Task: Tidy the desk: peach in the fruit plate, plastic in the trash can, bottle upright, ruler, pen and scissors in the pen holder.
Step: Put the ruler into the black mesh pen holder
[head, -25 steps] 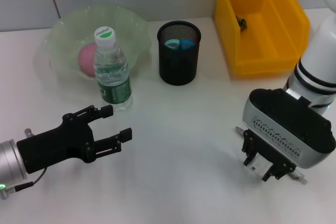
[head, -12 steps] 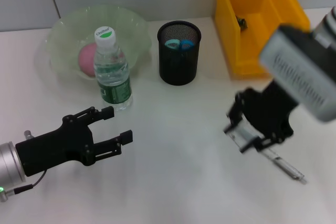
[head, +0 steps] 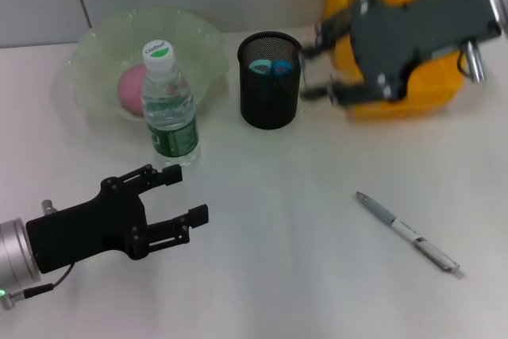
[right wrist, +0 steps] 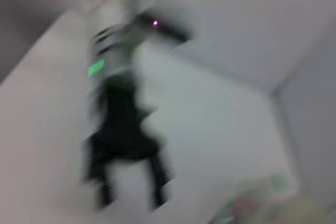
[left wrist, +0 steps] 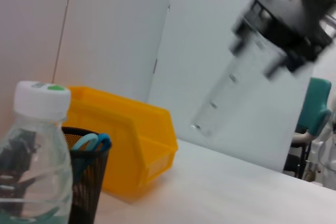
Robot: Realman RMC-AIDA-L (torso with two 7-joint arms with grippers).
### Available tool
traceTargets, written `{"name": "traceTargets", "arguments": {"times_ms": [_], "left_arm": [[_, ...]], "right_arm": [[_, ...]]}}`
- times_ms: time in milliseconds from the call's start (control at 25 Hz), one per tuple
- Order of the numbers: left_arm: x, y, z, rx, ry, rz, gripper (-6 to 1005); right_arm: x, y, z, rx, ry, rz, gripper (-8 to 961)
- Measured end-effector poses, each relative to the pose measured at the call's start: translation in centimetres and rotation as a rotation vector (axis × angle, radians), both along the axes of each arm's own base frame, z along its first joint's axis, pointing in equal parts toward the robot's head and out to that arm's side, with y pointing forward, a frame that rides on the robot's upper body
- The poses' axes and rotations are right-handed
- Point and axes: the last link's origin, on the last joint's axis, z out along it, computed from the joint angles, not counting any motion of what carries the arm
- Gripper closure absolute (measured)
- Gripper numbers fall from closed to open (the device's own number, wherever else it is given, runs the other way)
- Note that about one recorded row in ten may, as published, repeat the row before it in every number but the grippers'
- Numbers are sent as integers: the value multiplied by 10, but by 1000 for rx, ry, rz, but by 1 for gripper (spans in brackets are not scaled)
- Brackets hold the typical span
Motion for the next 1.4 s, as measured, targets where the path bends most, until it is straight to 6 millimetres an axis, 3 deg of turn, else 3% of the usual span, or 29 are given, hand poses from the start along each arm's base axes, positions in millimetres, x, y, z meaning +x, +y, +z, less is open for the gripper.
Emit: {"name": "traceTargets", "arguments": {"times_ms": [240, 320, 440, 680, 880, 1400], "left_arm": [[5, -1, 0, -16, -10, -31, 186], [8, -2, 0, -32, -11, -58, 186], [10, -2, 0, -42, -14, -72, 187], [13, -2, 0, -56, -11, -95, 187], [15, -3, 0, -74, -10, -115, 187], [14, -6, 3, -77, -2, -131, 188]], "right_arm": [[-1, 24, 11, 141, 204, -164, 556], [-2, 40, 11, 180, 288, -270, 556], [-4, 47, 8, 183, 326, -315, 556], [-12, 76, -17, 226, 385, -456, 555], [-15, 86, -25, 239, 415, -497, 555], [-14, 104, -75, 273, 431, -587, 548]]}}
